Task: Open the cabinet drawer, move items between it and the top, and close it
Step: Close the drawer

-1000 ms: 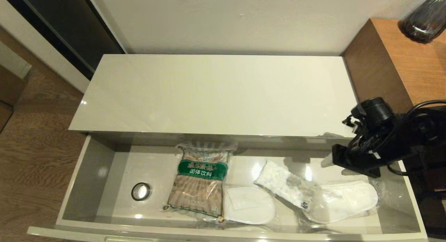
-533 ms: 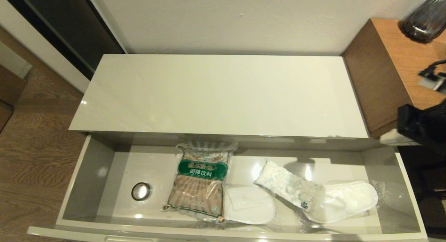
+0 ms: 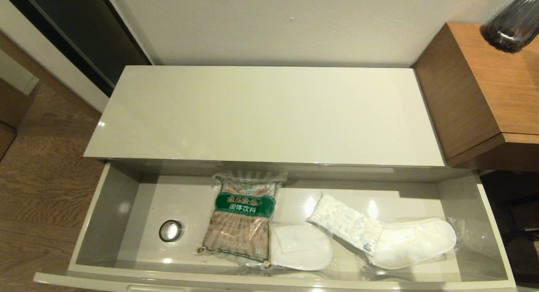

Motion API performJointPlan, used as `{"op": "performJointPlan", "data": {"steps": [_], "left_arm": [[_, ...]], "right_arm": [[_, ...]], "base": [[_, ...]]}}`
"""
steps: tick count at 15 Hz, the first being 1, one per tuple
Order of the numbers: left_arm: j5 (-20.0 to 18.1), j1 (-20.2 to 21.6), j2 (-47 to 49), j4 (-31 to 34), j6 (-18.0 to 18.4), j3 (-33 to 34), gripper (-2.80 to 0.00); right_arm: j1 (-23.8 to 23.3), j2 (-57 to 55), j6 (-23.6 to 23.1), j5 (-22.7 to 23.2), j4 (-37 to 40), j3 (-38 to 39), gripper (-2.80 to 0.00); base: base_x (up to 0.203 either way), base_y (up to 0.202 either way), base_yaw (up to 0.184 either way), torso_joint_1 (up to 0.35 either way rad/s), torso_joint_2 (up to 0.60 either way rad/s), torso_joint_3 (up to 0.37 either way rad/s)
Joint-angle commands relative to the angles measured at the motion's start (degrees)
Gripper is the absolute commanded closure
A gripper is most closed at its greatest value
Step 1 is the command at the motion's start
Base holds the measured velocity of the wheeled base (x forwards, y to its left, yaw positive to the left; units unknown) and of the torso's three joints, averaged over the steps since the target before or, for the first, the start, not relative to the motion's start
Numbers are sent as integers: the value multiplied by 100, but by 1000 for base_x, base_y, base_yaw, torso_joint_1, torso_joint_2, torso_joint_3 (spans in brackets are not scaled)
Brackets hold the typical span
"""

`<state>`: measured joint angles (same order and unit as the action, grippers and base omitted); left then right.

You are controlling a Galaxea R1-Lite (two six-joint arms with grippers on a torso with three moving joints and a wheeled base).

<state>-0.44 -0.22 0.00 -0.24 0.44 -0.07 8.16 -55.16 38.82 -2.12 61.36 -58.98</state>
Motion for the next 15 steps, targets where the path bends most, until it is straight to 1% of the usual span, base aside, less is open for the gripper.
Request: {"op": "performJointPlan", "data": {"steps": [1,2,3,5,7,8,10,13,15], "left_arm": [[0,4,0,-2,0,-1,0],[0,4,0,-2,0,-1,0],[0,4,0,6,9,-1,0],[-9,4,9,7,9,-1,0],[0,4,0,7,0,-1,0],[0,4,0,-2,0,-1,0],[0,4,6,-2,0,-1,0],[0,4,8,-2,0,1,0],[0,4,0,-2,0,-1,0]], "right_arm": [[19,295,20,45,52,142,0],[19,307,18,42,52,157,0],[19,414,-4,28,45,364,0],[19,785,-215,0,15,976,0],[18,776,-262,-14,-83,1116,0],[13,672,-244,-15,-315,1358,0],[11,212,-165,-25,-1113,1703,0],[12,-710,21,-32,-2021,1907,0],[16,-1536,190,-28,-2705,2021,0]], "base": [[0,0,0,0,0,0],[0,0,0,0,0,0],[0,0,0,0,0,0],[0,0,0,0,0,0],[0,0,0,0,0,0],[0,0,0,0,0,0],[0,0,0,0,0,0],[0,0,0,0,0,0],[0,0,0,0,0,0]]}}
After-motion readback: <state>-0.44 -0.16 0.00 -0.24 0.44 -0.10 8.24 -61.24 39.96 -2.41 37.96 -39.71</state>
